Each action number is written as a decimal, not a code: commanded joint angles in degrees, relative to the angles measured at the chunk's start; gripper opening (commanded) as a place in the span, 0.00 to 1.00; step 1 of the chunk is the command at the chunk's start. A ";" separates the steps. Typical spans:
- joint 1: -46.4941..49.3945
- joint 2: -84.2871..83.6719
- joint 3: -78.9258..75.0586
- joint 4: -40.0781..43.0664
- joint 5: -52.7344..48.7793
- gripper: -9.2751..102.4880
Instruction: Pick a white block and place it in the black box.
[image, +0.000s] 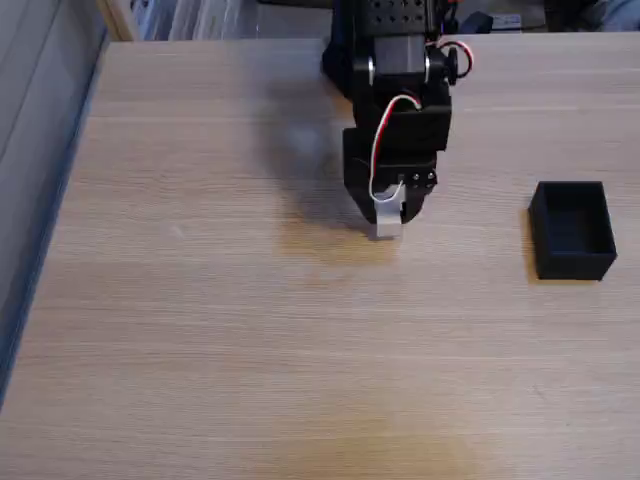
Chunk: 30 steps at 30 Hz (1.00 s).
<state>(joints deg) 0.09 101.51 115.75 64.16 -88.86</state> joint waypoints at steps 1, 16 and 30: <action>-1.67 7.65 -0.44 1.32 -2.02 0.08; -25.40 22.59 2.81 4.75 4.57 0.08; -32.78 2.90 -17.75 4.75 8.88 0.08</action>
<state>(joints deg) -31.99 106.88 103.80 68.47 -80.86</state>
